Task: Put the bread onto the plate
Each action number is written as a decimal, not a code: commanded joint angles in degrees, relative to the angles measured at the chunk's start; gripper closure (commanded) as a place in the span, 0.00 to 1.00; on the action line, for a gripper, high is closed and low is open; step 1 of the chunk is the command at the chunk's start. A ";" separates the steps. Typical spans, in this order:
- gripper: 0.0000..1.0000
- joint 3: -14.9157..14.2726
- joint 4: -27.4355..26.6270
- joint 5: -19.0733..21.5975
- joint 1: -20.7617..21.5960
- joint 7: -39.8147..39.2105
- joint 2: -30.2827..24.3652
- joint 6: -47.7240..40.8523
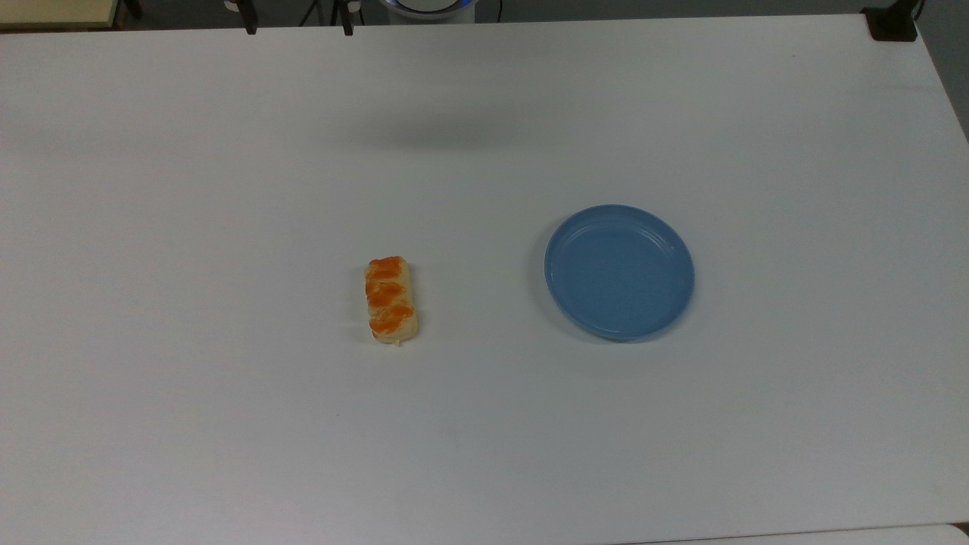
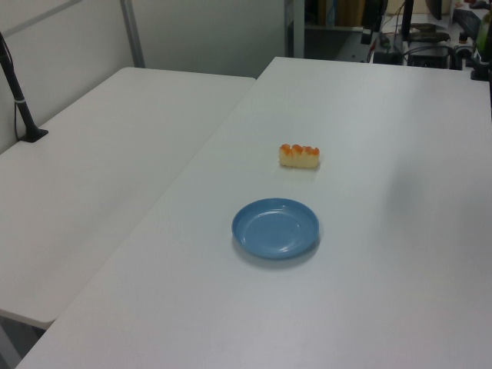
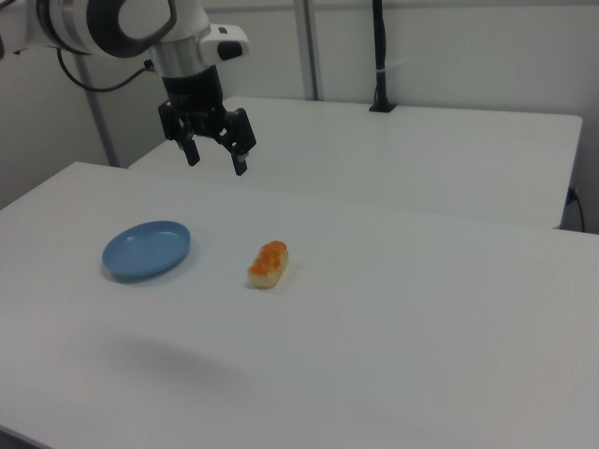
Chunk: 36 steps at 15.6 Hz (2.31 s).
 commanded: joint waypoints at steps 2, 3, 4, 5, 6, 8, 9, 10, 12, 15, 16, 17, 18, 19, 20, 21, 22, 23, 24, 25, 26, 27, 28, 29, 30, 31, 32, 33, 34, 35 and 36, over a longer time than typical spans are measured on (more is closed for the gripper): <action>0.00 -0.21 -0.55 0.28 -0.08 -1.52 -0.15 0.71; 0.00 -0.21 -0.64 0.28 -0.08 -2.05 -0.15 0.79; 0.00 -0.21 -0.64 0.19 -0.08 -4.05 -0.15 0.71; 0.00 -0.21 -0.64 0.28 -0.17 -6.94 -0.15 0.62; 0.00 -0.21 -0.64 0.28 -0.43 -8.54 -0.15 0.44; 0.00 -0.21 -0.64 0.36 -0.43 -8.29 -0.15 0.18; 0.00 -0.21 -0.81 0.36 -0.43 -8.29 -0.15 0.18; 0.00 -0.12 -0.90 0.36 -0.35 -8.29 -0.07 0.27; 0.00 -0.21 -0.90 0.71 -0.52 -8.29 0.46 0.27; 0.00 -0.12 -0.99 0.80 -0.43 -8.20 0.81 0.18; 0.00 -0.12 -0.99 0.80 -0.17 -8.12 1.68 0.27; 0.00 -0.12 -1.08 0.80 0.18 -8.11 2.30 0.53; 0.00 0.23 -1.60 0.98 0.36 -8.03 2.92 1.05; 0.00 0.67 -2.21 1.07 0.36 -7.94 4.23 2.54; 0.00 1.02 -2.39 1.15 0.27 -7.50 5.37 5.34; 0.00 1.20 -2.74 1.42 0.36 -5.85 7.04 8.32; 0.00 1.72 -2.75 1.42 0.36 -2.87 8.27 10.96; 0.00 2.51 -2.83 1.42 0.27 -0.23 9.76 13.69; 0.00 3.13 -2.84 1.42 0.27 1.62 11.26 16.24; 0.00 3.48 -2.84 1.33 0.27 3.03 12.84 18.35; 0.00 3.92 -2.75 0.98 0.27 4.35 14.25 19.76; 0.00 4.62 -2.75 0.89 0.18 5.41 16.43 21.43; 0.00 4.80 -2.57 0.80 0.18 5.94 18.02 22.84; 0.00 4.89 -2.48 0.72 0.27 6.99 19.60 24.42; 0.00 5.59 -2.48 0.45 0.10 8.13 20.75 25.92; 0.00 6.46 -2.57 0.10 -0.08 9.19 21.81 26.97; 0.00 6.91 -2.48 -0.68 -0.08 10.16 22.95 28.03; 0.00 7.09 -2.57 -1.73 0.01 11.65 24.18 29.61; 0.00 7.26 -2.57 -2.88 0.09 13.05 25.06 31.10; 0.00 7.52 -2.75 -4.19 0.10 14.37 25.85 31.90; 0.00 7.96 -2.75 -5.25 0.10 15.17 26.90 32.52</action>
